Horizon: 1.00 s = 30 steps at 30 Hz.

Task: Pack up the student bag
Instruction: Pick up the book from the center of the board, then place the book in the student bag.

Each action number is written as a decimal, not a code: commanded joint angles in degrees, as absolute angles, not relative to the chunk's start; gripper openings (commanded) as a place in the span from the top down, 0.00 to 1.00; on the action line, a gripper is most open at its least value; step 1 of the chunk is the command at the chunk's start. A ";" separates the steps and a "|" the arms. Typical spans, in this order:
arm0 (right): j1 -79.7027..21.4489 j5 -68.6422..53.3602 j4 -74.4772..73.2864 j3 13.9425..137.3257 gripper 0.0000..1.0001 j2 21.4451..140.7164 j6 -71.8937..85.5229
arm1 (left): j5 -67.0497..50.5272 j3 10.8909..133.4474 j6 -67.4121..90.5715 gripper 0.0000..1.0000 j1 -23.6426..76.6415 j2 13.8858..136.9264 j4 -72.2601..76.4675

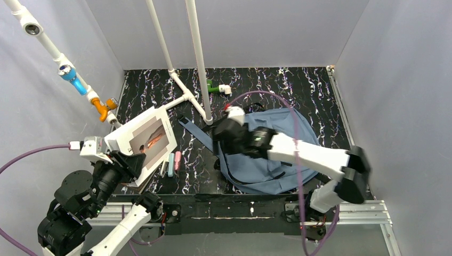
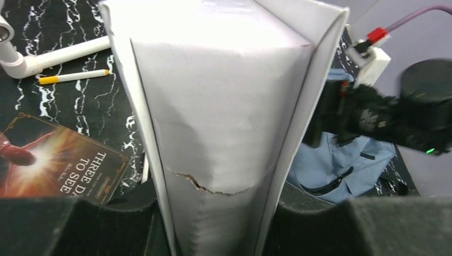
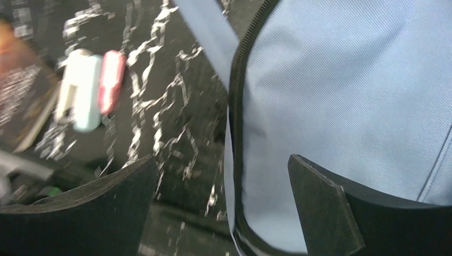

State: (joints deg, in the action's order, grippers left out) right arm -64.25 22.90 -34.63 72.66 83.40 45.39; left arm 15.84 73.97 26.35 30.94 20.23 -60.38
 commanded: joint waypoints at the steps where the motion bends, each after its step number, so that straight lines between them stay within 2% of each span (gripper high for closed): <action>1: -72.22 54.63 -45.62 86.05 0.00 99.76 52.70 | 19.26 74.74 24.84 0.70 31.03 20.20 -60.16; 5: -73.21 63.34 -63.52 102.65 0.00 116.23 54.59 | 17.31 74.41 26.64 0.71 31.03 19.64 -60.72; 8: -73.31 68.32 -71.02 108.49 0.00 121.27 56.89 | 16.10 73.11 28.86 0.72 31.03 17.98 -60.60; 12: -72.76 72.07 -67.13 104.05 0.00 119.37 55.53 | 15.03 71.76 29.68 0.72 31.03 17.47 -60.64; 18: -68.17 69.66 -61.26 97.65 0.00 115.74 53.19 | 12.63 70.99 30.88 0.73 31.05 18.57 -60.05; 20: -68.07 69.72 -60.35 96.82 0.09 114.32 52.60 | 11.80 70.77 31.38 0.73 31.03 18.95 -59.73; 23: -67.88 69.38 -59.69 95.14 0.18 111.96 51.62 | 10.57 70.20 32.18 0.73 31.03 19.15 -59.15; 30: -67.81 63.06 -55.83 88.87 0.29 103.45 44.80 | 8.08 68.04 33.36 0.74 31.03 20.00 -57.83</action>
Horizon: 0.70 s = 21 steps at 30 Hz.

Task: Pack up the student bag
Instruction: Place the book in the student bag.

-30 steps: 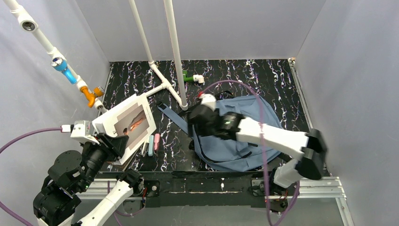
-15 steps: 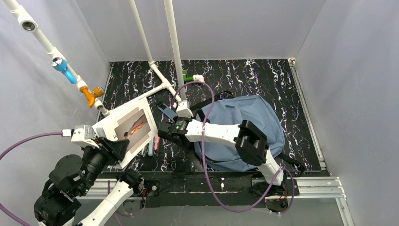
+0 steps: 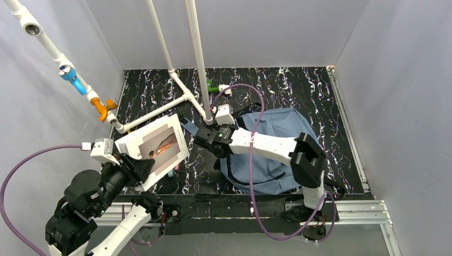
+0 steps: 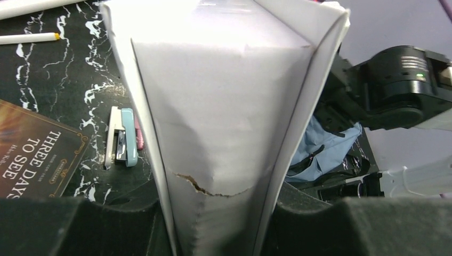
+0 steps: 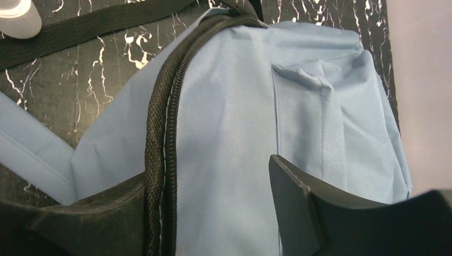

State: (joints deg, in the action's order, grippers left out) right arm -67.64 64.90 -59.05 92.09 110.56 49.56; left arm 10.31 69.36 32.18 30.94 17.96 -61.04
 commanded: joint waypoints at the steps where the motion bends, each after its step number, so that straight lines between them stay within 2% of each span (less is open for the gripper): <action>1: -67.77 61.53 -54.42 87.42 0.30 101.73 43.76 | 7.35 67.58 33.58 0.74 31.03 20.30 -57.38; 6: -67.70 51.99 -40.75 74.97 0.30 93.07 38.26 | 3.34 64.95 34.58 0.74 31.03 21.94 -54.56; 8: -67.26 48.02 -33.57 69.35 0.34 91.66 35.94 | 1.15 64.07 35.13 0.74 31.03 23.15 -53.49; 11: -66.63 45.04 -28.99 66.04 0.53 92.51 34.60 | -4.41 62.16 37.30 0.74 31.05 24.94 -51.55; 13: -66.54 45.40 -29.45 66.11 0.71 93.00 33.74 | -8.32 59.69 39.40 0.74 31.03 25.87 -49.42; 15: -66.53 47.48 -32.95 67.72 0.94 91.71 32.18 | -11.73 56.95 41.92 0.74 31.04 26.64 -47.31; 16: -66.53 49.01 -36.68 68.80 0.99 90.16 31.34 | -14.17 54.96 43.82 0.74 31.03 26.88 -45.59; 19: -65.00 46.74 -41.18 71.95 0.99 81.21 25.50 | -19.61 50.33 48.89 0.74 31.05 27.30 -38.47; 21: -58.56 32.03 -41.25 72.55 0.99 75.69 21.16 | -22.64 47.60 52.39 0.74 31.04 27.83 -32.65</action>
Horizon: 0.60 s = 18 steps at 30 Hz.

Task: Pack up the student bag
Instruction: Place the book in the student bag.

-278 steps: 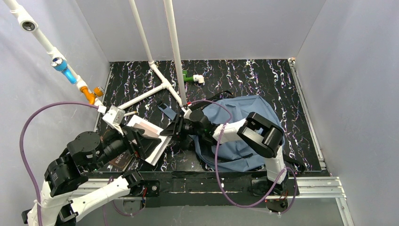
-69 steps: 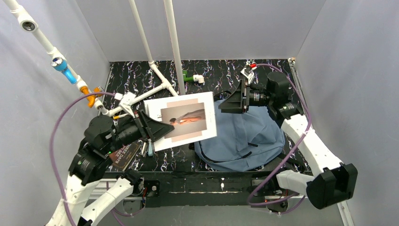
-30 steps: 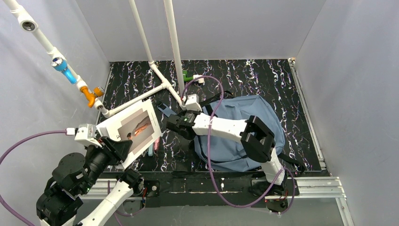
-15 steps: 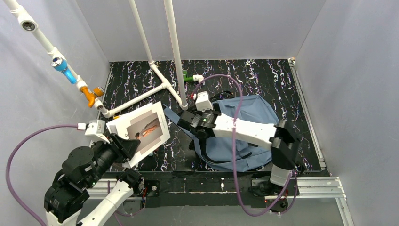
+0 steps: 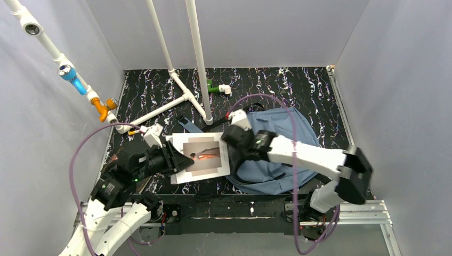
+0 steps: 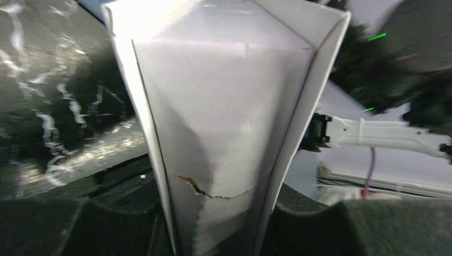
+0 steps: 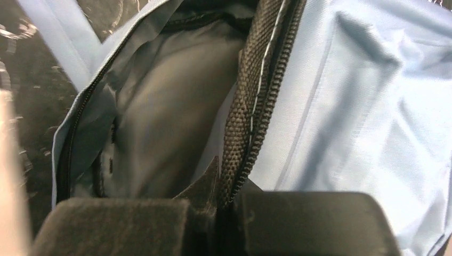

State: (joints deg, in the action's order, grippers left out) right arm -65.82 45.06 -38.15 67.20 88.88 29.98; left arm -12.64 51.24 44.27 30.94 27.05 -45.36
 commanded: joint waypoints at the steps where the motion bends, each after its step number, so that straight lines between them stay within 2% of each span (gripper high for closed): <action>1: -53.22 23.98 -41.20 72.36 0.99 73.40 19.98 | -24.20 46.45 54.08 0.74 31.04 28.50 -29.54; 3: -45.86 3.06 -41.18 71.54 0.99 70.46 17.99 | -26.98 45.42 56.88 0.74 31.03 31.05 -23.64; 5: -41.50 -7.50 -43.54 71.74 0.99 70.36 15.89 | -28.42 45.87 57.73 0.74 31.05 33.56 -21.47; 8: -38.24 -12.53 -46.14 72.83 0.99 71.28 13.73 | -27.20 47.06 55.88 0.74 31.03 35.57 -21.45; 11: -34.55 -19.78 -42.57 72.74 0.99 71.06 14.52 | -25.81 46.38 54.88 0.75 31.03 37.34 -20.73; 18: -27.39 -26.46 -41.51 78.55 0.99 72.05 19.07 | -26.20 39.17 62.50 0.79 31.03 41.43 -6.92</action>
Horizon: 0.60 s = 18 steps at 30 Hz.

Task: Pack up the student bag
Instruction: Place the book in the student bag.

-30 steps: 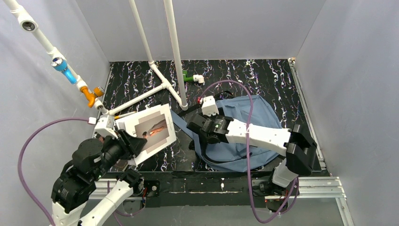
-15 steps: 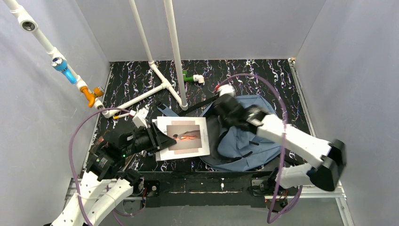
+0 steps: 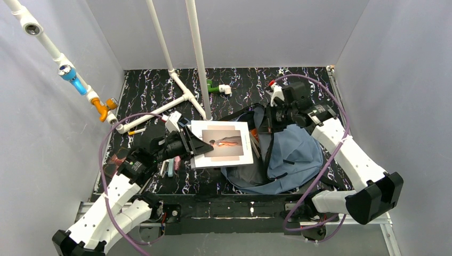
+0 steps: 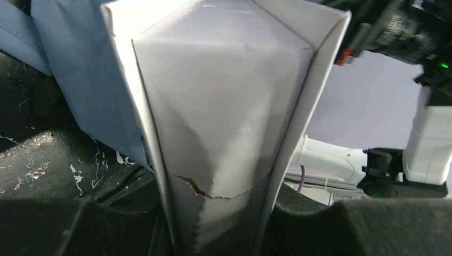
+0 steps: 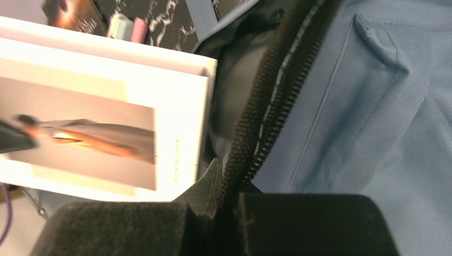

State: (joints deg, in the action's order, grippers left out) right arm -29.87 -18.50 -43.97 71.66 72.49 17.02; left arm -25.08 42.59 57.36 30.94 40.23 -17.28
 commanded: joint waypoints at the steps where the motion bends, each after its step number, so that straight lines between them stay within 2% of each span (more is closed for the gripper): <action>1: -27.26 -24.92 -42.99 80.54 0.99 72.56 19.15 | -26.23 38.70 63.46 0.79 31.03 42.19 -5.68; 7: -27.25 -24.66 -44.64 86.60 0.99 73.09 20.27 | -26.00 37.03 66.97 0.79 31.19 47.29 1.18; 18: -27.25 -26.76 -42.34 87.48 0.99 73.47 22.23 | -19.02 41.04 70.67 0.79 39.18 57.79 4.38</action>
State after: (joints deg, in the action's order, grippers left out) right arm -27.20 -21.82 -49.58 82.72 74.76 20.80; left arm -22.06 37.58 68.49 36.82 54.92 0.30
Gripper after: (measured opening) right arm 0.064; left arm 0.344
